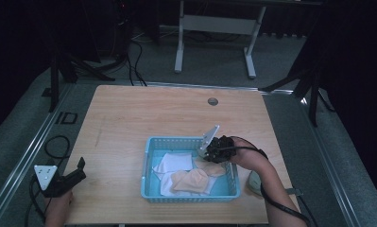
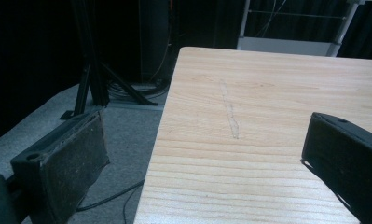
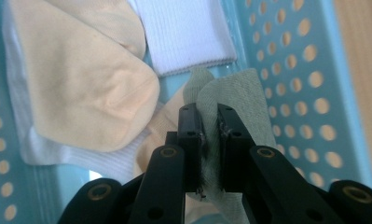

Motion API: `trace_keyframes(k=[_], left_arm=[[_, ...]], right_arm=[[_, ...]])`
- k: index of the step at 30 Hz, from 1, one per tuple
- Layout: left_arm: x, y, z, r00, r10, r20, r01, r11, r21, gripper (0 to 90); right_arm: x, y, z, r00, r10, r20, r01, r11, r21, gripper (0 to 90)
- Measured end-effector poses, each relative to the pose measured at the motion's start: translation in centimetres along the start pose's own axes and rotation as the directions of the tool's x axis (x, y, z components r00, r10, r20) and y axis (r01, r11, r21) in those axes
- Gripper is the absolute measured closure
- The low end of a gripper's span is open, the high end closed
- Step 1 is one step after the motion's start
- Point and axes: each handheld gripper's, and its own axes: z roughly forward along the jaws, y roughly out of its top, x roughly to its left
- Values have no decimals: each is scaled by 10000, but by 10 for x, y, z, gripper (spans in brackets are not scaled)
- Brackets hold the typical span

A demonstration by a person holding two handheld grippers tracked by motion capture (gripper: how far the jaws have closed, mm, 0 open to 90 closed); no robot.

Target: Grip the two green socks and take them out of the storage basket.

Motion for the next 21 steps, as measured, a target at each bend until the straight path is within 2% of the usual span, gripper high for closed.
trace_keyframes(k=[5,9,12,17,21], left_arm=[[0,0,0,10000,-15,6,15,10000,-11,5],[0,0,0,10000,-15,10,15,10000,-21,5],[0,0,0,10000,-10,10,10,10000,-20,5],[0,0,0,10000,-13,-6,13,10000,-10,5],[0,0,0,10000,-2,-21,2,10000,-2,5]], right_arm=[[0,8,-20,9997,-243,95,245,9993,-274,818],[-2,9,-41,9997,-217,104,223,9978,-630,818],[-4,7,-56,9995,-237,189,248,9980,-584,818],[-10,-5,-75,9983,-92,577,113,9993,-364,817],[-15,-23,-89,9954,260,927,-224,9990,-395,817]])
